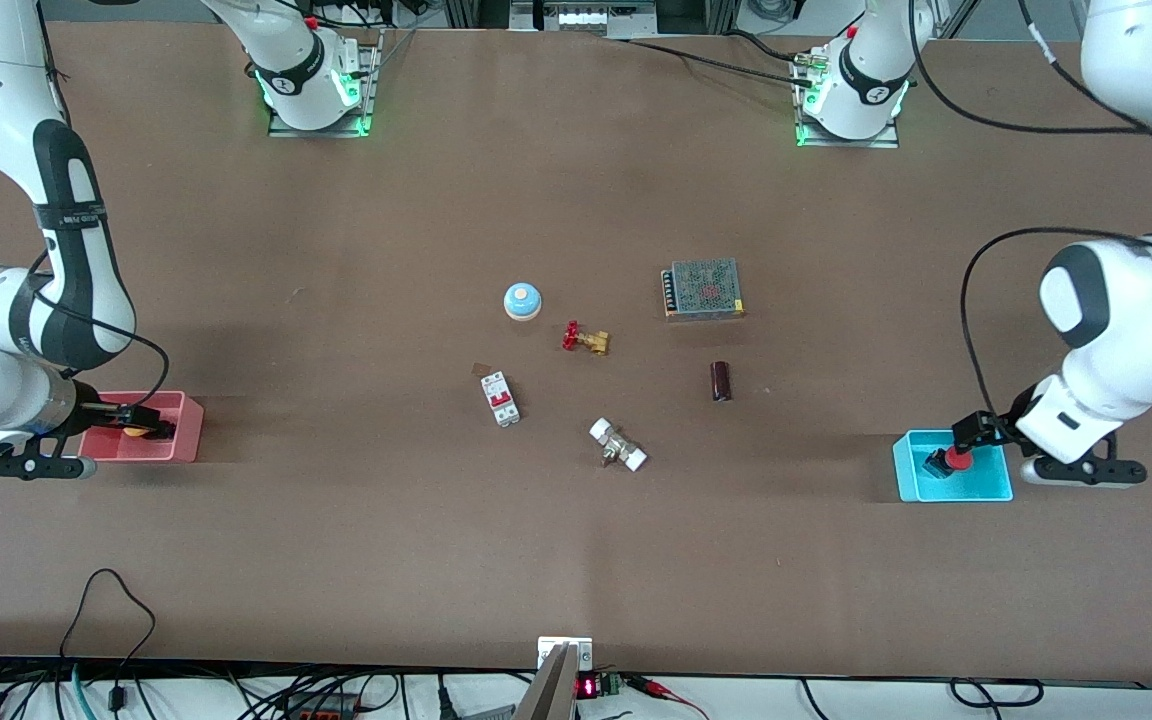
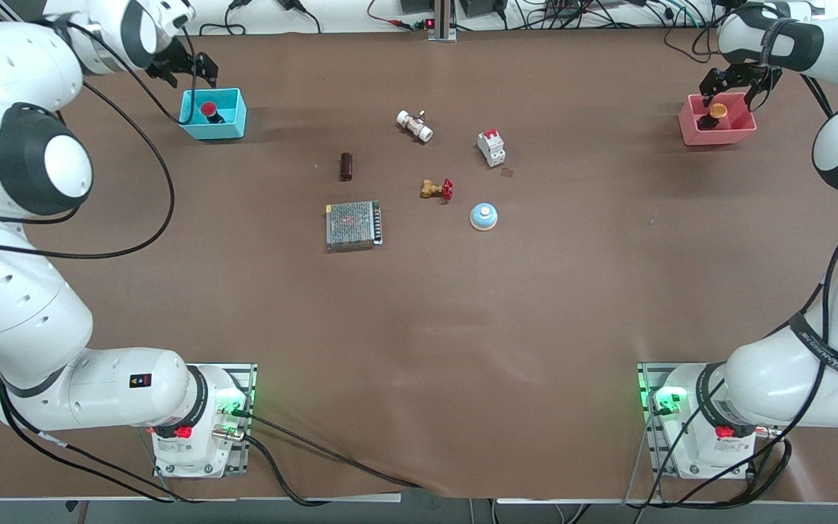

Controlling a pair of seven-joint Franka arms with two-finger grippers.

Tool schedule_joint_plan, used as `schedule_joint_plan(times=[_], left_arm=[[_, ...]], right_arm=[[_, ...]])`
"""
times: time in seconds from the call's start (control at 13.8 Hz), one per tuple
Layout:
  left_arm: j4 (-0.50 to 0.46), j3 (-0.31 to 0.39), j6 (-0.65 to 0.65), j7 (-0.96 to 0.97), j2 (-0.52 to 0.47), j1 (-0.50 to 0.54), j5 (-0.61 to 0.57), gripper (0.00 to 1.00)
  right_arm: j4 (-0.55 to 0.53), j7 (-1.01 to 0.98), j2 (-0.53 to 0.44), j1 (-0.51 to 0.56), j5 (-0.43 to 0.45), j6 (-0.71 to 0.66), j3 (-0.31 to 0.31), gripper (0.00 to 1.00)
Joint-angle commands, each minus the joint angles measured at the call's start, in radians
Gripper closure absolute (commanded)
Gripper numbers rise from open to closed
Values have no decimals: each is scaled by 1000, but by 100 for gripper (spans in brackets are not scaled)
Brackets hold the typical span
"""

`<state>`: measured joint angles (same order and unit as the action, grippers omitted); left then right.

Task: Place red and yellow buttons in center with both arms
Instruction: 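Lower the left gripper to the red button and the right gripper to the yellow button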

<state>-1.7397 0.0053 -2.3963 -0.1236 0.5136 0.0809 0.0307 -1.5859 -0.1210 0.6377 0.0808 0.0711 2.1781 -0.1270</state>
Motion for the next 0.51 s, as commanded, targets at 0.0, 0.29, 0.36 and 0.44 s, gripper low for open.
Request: schedule_joint_plan(times=[0.0,0.29,0.36,0.44], left_arm=[[12,2,-30,-25,58,-1,2,0],[12,7,-43,-25,100,-1,2,0],[14,7,-43,-25,105,-1,3,0],[15,8,-43,-24,106,-1,5,3]], right_arm=[[18,-20,14,13,3,5,9,0],[17,-22,45,23,-1,41,10,0],[17,-22,57,28,-1,51,10,0],[17,-23,63,30,-2,54,10,0]])
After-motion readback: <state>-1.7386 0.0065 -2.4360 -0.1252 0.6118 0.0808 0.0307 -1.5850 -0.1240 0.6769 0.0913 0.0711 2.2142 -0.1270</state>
